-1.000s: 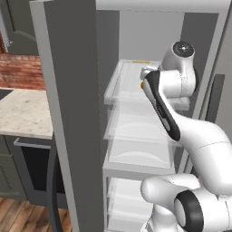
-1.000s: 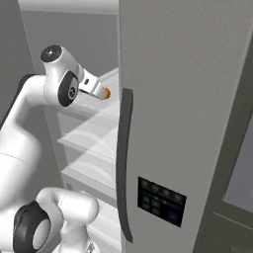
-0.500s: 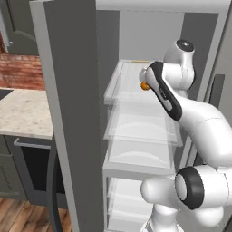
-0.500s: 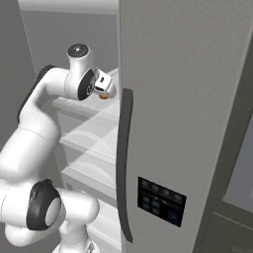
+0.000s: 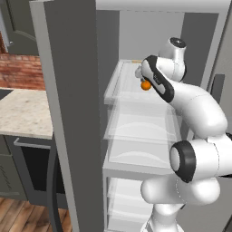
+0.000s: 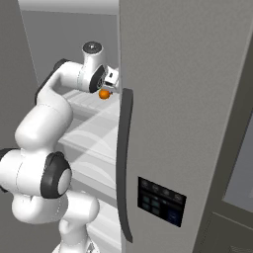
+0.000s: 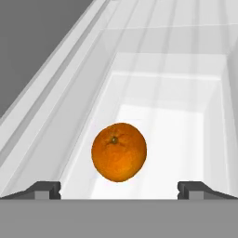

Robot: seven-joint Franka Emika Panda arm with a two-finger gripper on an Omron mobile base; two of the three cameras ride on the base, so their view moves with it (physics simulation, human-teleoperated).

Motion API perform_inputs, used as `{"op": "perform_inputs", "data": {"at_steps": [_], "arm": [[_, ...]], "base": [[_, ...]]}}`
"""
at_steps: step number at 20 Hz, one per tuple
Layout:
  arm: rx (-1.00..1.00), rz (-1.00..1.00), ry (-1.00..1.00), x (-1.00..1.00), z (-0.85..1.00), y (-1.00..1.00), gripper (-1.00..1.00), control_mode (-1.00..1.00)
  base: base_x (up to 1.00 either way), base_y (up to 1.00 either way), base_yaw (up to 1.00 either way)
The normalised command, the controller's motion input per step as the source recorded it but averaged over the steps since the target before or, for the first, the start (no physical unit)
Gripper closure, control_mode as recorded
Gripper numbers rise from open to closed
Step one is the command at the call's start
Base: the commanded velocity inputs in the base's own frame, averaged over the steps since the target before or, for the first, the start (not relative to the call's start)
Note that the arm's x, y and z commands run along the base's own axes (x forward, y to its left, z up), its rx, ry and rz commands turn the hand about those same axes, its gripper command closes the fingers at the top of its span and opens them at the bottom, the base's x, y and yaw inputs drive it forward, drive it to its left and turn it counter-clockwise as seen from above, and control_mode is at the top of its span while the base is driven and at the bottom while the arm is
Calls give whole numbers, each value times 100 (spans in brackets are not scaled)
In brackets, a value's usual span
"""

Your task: Pick up the tangerine and apple from the fridge and place one fruit on each plate on the dining counter.

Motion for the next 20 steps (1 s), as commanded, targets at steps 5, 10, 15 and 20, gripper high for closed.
{"op": "perform_inputs", "data": {"at_steps": [5,10,15,20], "arm": [[0,5,0,43,-52,3,-100,-100],[0,1,2,24,-7,2,-100,-100],[0,0,8,0,-14,0,-100,-100],[0,0,7,0,-16,0,-100,-100]], "base": [[0,0,0],[0,0,0],[0,0,0],[0,0,0]]}}
